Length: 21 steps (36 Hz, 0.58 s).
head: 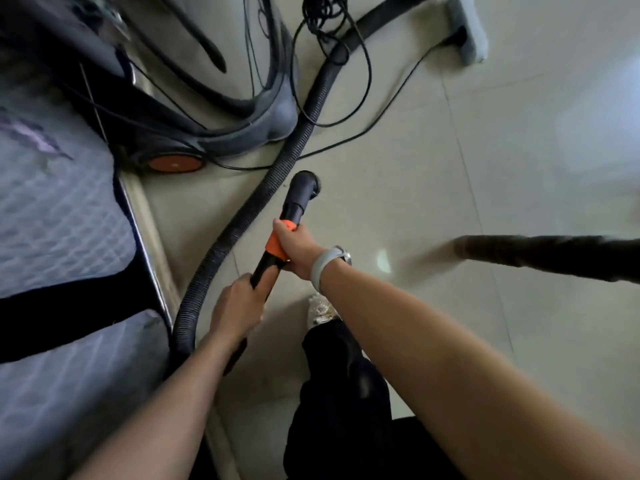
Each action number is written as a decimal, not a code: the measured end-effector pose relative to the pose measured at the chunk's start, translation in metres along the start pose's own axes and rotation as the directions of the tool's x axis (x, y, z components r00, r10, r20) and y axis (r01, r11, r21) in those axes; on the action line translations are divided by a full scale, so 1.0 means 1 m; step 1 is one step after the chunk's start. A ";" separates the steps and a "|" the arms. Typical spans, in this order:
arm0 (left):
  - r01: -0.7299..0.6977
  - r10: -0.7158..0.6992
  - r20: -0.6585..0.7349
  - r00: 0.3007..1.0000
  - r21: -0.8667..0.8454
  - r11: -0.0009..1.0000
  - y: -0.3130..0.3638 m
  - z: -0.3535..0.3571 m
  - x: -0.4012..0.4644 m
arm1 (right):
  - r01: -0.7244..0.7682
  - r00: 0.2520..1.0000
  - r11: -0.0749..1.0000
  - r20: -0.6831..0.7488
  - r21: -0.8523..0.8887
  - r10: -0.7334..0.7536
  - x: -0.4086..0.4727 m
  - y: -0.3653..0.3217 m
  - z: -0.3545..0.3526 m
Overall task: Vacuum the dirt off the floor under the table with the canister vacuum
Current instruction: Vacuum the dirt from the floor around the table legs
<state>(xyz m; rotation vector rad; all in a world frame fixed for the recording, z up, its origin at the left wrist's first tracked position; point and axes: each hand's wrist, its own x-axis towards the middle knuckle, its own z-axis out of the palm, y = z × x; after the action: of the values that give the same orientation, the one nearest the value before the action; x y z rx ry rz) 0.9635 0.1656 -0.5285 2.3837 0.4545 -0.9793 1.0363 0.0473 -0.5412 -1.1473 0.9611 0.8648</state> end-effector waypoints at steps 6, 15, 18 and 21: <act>0.075 -0.077 -0.110 0.991 -0.015 0.997 -0.023 0.022 0.039 | 0.068 0.997 0.992 0.039 -0.105 -0.064 0.054 0.003 0.029; -0.047 0.068 -0.125 0.990 0.166 0.985 -0.040 0.079 0.047 | 0.227 0.965 0.974 -0.126 -0.024 -0.228 0.091 0.068 -0.002; -0.075 0.107 -0.110 0.988 0.266 0.961 -0.042 0.089 0.049 | 0.230 0.956 0.973 -0.182 -0.014 -0.229 0.098 0.080 -0.011; -0.044 0.069 -0.157 0.985 0.159 0.986 -0.043 0.087 0.056 | 0.261 0.955 0.962 -0.120 -0.083 -0.269 0.101 0.071 -0.002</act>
<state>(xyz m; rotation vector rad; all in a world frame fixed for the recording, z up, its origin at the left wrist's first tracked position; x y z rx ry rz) 0.9337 0.1561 -0.6357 2.6146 0.3794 -0.8253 1.0066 0.0664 -0.6594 -1.3682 0.8641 0.6136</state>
